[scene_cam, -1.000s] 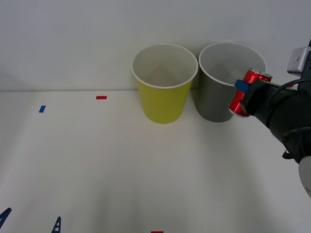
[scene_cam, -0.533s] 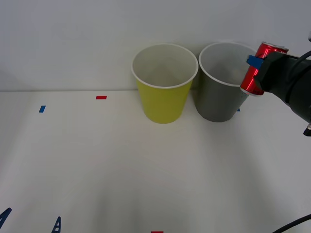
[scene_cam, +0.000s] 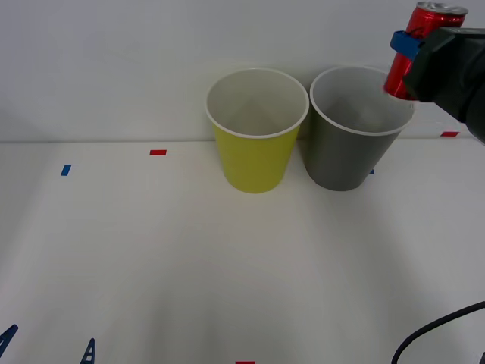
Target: Put cans in the gray bin and PET bottles in the light green bin.
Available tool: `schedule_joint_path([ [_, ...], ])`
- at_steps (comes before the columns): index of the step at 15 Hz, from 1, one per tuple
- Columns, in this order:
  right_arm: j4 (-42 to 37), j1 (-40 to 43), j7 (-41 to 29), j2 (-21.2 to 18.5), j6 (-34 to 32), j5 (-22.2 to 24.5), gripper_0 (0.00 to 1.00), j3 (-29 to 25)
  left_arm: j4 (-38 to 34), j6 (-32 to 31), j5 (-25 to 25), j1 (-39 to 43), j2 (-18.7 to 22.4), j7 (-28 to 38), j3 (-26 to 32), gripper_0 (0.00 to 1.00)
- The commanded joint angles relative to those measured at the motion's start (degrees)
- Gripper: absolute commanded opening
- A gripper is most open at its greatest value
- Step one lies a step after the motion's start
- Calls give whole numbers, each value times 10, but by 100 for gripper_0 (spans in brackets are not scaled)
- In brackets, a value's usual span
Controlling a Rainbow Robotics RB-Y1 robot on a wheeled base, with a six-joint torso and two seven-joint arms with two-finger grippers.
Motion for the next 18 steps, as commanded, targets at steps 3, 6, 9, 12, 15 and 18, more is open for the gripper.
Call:
schedule_joint_path([
  [3, 0, -31, 17, -2, -86, -14, 2, -6, 0, 0, 0, 0, 0, 0, 0, 100],
  [6, 59, -37, 35, -8, -151, -14, 1, -6, 0, 0, 0, 0, 0, 0, 0, 100],
  [9, 139, -45, 49, -10, -232, 9, 1, -2, 0, 0, 0, 0, 0, 0, 0, 100],
  [12, 199, -45, 58, -10, -293, 55, 1, 18, 0, 0, 0, 0, 0, 0, 0, 100],
  [15, 268, -45, 54, -10, -363, 87, 1, 30, 0, 0, 0, 0, 0, 0, 0, 100],
  [18, 326, -45, 57, -10, -419, 92, 1, 33, 0, 0, 0, 0, 0, 0, 0, 100],
])
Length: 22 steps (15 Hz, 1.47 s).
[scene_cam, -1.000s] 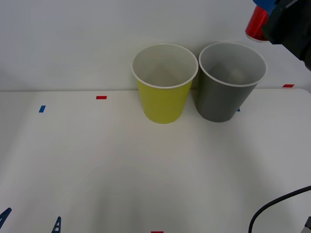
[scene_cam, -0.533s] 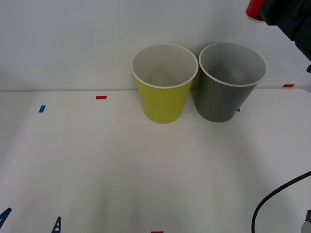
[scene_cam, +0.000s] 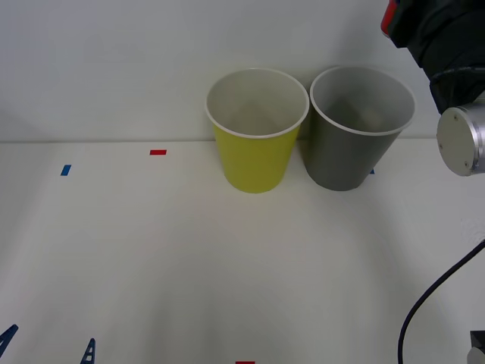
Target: Put cans in the gray bin and PET bottles in the light green bin.
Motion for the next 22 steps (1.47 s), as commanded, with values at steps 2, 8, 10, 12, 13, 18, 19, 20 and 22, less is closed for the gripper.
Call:
schedule_joint_path([
  [2, 56, 0, -1, 1, -43, 19, 1, 8, 0, 0, 0, 0, 0, 0, 0, 100],
  [8, 80, 0, -9, 5, -46, 24, 0, 24, 0, 0, 0, 0, 0, 0, 0, 100],
  [10, 80, 0, -14, 5, -46, 21, 0, 24, 0, 0, 0, 0, 0, 0, 0, 100],
  [12, 80, 1, -21, 5, -46, 21, 0, 24, 0, 0, 0, 0, 0, 0, 0, 100],
  [13, 80, 0, -24, 5, -46, 21, 0, 23, 0, 0, 0, 0, 0, 0, 0, 100],
  [18, 80, 0, -36, 5, -46, 17, 0, 22, 0, 0, 0, 0, 0, 0, 0, 100],
  [19, 80, 1, -38, 5, -46, 17, 0, 22, 0, 0, 0, 0, 0, 0, 0, 100],
  [20, 80, 1, -39, 7, -46, 18, 6, 22, 0, 0, 0, 0, 0, 0, 0, 100],
  [22, 80, 1, -42, 7, -46, 20, 80, 22, 0, 0, 0, 0, 0, 0, 0, 100],
])
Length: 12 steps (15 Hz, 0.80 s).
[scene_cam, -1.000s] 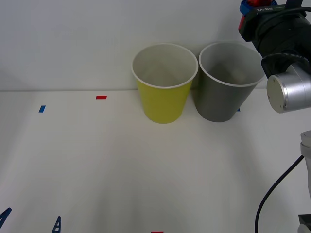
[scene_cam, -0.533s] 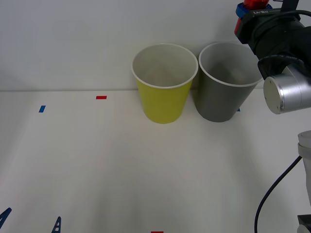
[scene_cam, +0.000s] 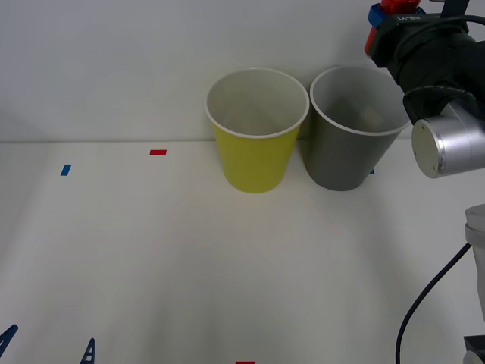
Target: Put cans in the gray bin and PET bottles in the light green bin.
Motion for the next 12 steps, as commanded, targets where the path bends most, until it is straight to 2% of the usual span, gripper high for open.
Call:
schedule_joint_path([
  [1, 0, -1, -3, 1, 0, 3, 100, 0, 0, 0, 0, 0, 0, 0, 0, 100],
  [12, 0, -1, 14, 13, -17, 3, 100, -3, 0, 0, 0, 0, 0, 0, 0, 100],
])
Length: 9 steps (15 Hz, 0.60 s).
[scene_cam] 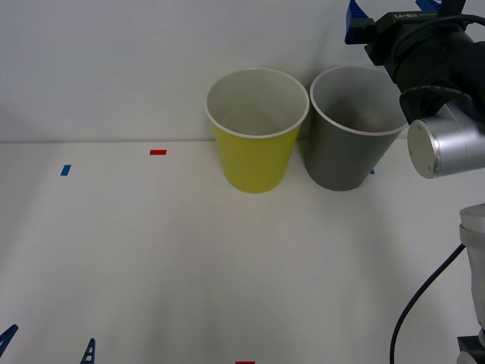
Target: Put cans in the gray bin and PET bottles in the light green bin.
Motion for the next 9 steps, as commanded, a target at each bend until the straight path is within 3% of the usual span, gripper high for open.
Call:
schedule_joint_path([
  [1, 0, 0, 2, 0, 0, 1, 100, -3, 0, 0, 0, 0, 0, 0, 0, 100],
  [4, -25, 15, 5, -4, 0, 0, 100, -4, 0, 0, 0, 0, 0, 0, 0, 100],
  [9, -160, 138, 5, -16, 0, -26, 100, -3, 0, 0, 0, 0, 0, 0, 0, 100],
])
